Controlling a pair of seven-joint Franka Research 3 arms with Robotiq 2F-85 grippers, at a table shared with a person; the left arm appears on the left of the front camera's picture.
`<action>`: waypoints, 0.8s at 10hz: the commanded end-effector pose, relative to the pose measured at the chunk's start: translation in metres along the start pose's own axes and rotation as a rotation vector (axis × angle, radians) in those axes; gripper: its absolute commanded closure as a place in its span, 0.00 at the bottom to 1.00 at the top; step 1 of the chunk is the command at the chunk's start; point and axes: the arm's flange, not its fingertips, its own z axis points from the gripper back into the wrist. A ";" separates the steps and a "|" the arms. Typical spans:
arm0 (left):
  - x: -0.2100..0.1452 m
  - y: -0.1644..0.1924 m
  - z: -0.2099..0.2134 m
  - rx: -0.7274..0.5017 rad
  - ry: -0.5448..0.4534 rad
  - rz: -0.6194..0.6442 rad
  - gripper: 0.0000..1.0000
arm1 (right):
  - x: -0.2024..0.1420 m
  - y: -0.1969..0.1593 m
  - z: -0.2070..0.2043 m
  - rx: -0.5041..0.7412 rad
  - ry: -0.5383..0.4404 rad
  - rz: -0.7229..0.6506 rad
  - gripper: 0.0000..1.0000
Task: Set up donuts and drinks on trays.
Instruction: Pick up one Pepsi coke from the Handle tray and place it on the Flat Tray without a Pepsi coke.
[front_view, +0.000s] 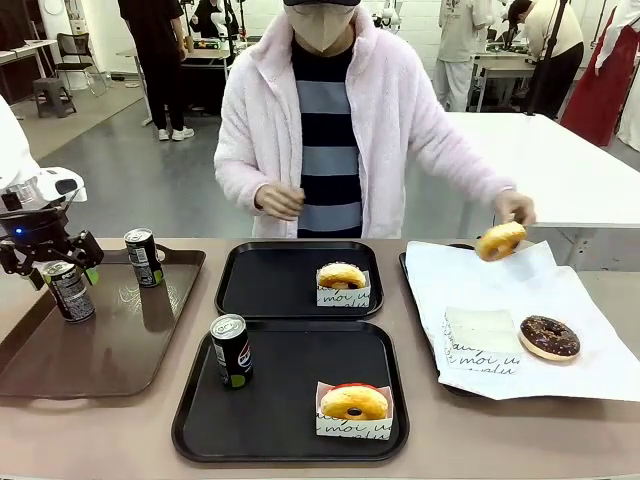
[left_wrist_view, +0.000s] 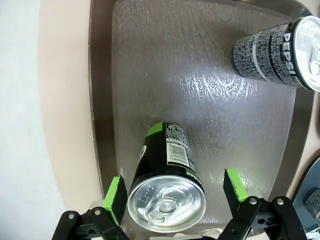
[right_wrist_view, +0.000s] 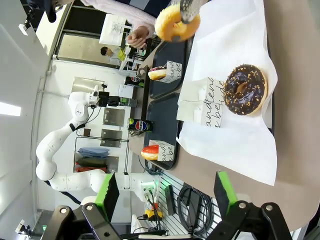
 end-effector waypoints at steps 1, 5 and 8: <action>0.004 0.003 -0.004 0.001 -0.013 -0.008 0.00 | -0.001 -0.001 0.002 0.013 0.004 0.011 0.00; 0.005 0.004 -0.001 0.009 0.001 -0.015 0.62 | -0.001 -0.001 0.002 0.013 0.004 0.011 0.00; 0.005 0.001 0.003 0.016 0.024 -0.008 1.00 | -0.001 -0.001 0.002 0.013 0.004 0.011 0.00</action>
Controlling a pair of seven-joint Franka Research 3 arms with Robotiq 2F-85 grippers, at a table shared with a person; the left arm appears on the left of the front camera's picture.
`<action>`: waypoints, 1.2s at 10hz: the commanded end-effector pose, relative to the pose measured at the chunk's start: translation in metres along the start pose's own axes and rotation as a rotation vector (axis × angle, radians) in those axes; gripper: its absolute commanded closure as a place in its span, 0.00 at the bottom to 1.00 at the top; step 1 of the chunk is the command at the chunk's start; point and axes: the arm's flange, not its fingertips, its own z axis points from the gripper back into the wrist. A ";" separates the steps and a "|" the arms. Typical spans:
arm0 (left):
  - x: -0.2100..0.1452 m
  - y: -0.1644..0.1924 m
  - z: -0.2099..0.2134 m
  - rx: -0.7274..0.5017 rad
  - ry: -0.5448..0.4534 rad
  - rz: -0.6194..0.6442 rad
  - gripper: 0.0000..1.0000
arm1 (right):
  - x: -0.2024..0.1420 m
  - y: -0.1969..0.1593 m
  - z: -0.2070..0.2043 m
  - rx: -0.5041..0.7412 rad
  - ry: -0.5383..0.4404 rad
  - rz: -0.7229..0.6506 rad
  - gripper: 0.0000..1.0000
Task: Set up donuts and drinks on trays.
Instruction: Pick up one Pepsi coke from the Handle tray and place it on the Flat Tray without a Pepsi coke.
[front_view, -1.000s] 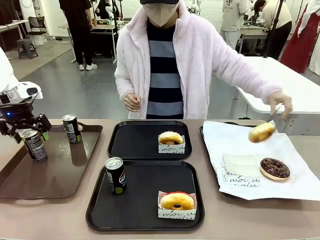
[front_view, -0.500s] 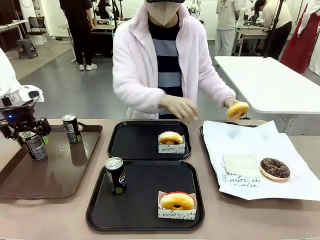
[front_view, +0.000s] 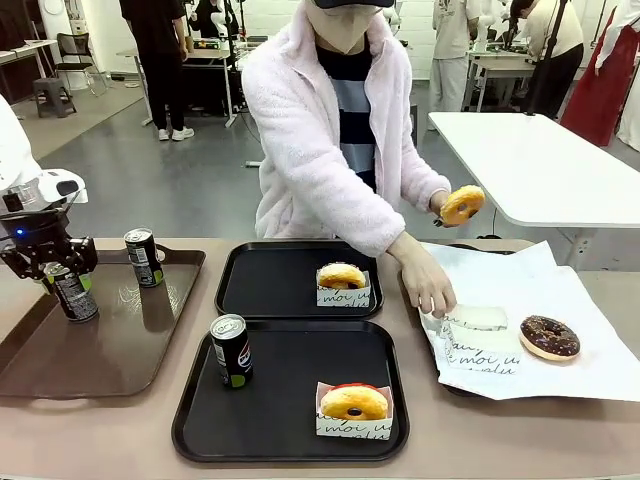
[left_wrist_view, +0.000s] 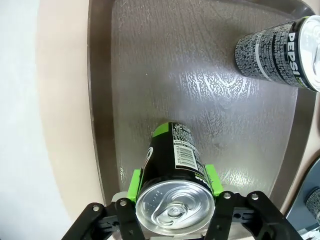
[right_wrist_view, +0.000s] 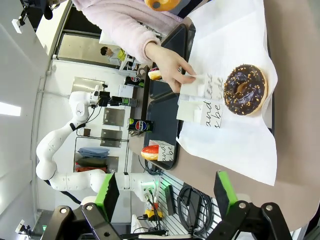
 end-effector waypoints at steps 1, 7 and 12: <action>0.003 -0.004 0.015 0.018 0.009 0.001 0.99 | -0.001 -0.001 0.002 0.013 0.004 0.011 0.00; -0.031 -0.071 0.141 0.020 -0.080 -0.043 1.00 | -0.001 -0.001 0.002 0.013 0.004 0.011 0.00; -0.032 -0.156 0.137 0.020 -0.102 -0.097 1.00 | -0.001 -0.001 0.002 0.013 0.004 0.011 0.00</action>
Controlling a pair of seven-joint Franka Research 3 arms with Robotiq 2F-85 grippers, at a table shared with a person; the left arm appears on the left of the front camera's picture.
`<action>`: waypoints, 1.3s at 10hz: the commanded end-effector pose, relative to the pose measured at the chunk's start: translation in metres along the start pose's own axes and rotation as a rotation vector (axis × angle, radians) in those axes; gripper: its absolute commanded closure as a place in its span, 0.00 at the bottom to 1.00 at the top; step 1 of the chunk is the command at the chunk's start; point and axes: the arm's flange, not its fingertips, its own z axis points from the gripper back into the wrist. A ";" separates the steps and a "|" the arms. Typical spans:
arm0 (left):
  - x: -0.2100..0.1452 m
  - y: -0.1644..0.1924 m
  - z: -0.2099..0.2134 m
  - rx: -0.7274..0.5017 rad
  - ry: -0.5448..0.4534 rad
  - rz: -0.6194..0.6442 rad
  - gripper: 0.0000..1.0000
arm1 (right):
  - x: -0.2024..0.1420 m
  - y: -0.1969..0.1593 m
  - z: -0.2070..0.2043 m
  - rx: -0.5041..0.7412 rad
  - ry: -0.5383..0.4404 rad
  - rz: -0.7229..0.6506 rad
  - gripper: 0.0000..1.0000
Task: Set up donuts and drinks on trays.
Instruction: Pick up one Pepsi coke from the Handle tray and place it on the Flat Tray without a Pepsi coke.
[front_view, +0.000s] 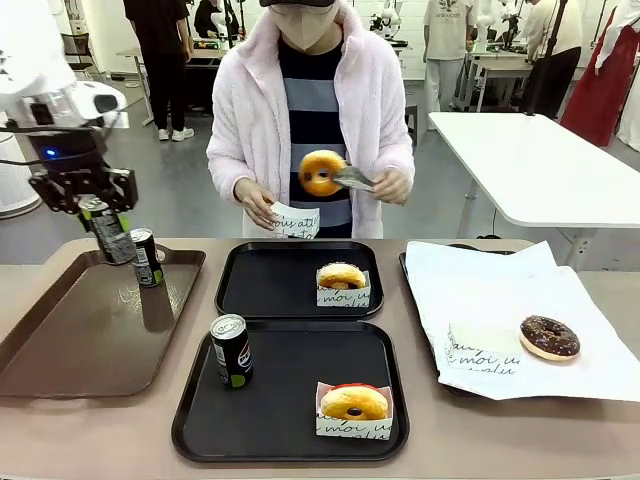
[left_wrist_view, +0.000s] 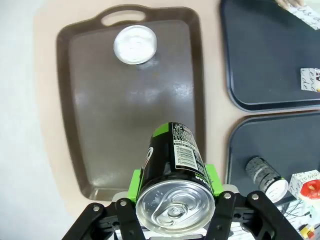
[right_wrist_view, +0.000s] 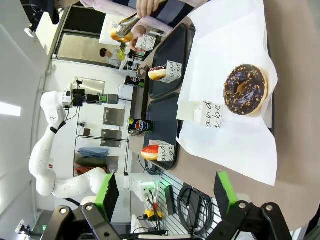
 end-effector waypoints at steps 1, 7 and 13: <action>0.013 -0.031 -0.003 0.022 -0.020 -0.007 1.00 | -0.001 -0.001 0.002 0.013 0.004 0.011 0.00; 0.022 -0.118 -0.041 -0.001 0.026 -0.126 1.00 | -0.001 -0.001 0.002 0.013 0.004 0.011 0.00; -0.023 0.007 -0.004 -0.114 0.150 -0.310 1.00 | -0.001 -0.001 0.002 0.013 0.004 0.011 0.00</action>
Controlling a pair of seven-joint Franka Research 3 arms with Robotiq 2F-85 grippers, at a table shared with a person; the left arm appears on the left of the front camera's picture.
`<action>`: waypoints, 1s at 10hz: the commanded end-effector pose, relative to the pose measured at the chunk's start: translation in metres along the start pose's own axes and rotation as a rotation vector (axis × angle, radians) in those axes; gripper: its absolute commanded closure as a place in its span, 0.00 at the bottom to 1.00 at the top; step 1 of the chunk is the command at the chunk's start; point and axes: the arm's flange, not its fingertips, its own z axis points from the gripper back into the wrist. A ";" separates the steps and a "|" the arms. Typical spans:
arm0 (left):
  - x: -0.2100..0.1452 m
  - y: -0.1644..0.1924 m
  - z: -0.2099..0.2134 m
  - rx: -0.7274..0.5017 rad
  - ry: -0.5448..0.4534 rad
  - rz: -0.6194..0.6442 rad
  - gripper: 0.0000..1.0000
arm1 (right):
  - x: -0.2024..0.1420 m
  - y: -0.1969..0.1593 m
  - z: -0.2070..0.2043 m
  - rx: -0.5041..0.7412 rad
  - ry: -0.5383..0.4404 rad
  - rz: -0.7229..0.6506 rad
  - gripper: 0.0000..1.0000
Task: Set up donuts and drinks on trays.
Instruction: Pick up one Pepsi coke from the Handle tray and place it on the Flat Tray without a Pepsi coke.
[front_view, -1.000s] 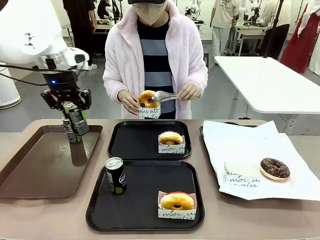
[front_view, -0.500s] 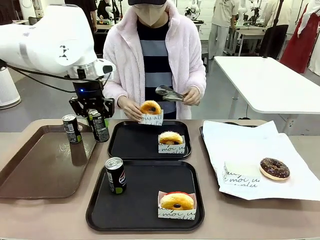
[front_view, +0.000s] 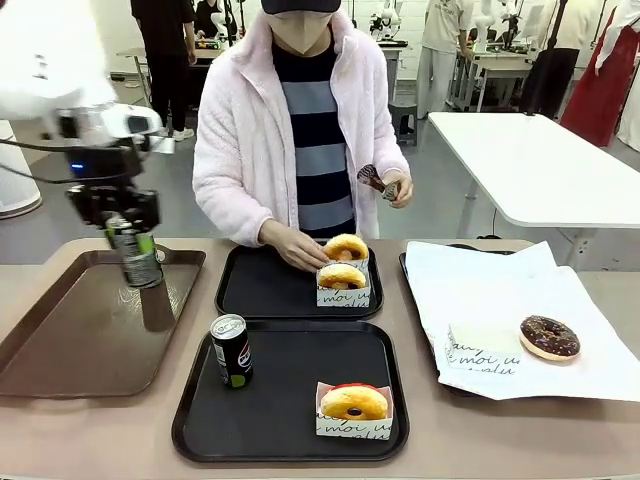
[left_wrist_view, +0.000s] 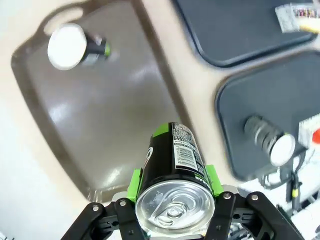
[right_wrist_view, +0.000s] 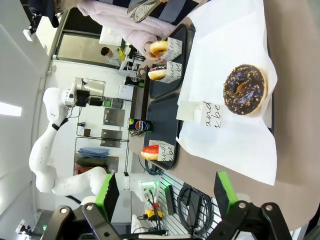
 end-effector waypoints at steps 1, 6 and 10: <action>-0.023 0.007 0.011 -0.027 0.004 -0.011 1.00 | -0.001 -0.001 0.001 0.013 0.005 0.012 0.00; -0.027 0.018 0.013 -0.015 0.016 -0.004 1.00 | -0.001 -0.001 0.001 0.013 0.005 0.012 0.00; -0.027 0.018 0.013 -0.015 0.016 -0.004 1.00 | -0.001 -0.001 0.001 0.013 0.005 0.012 0.00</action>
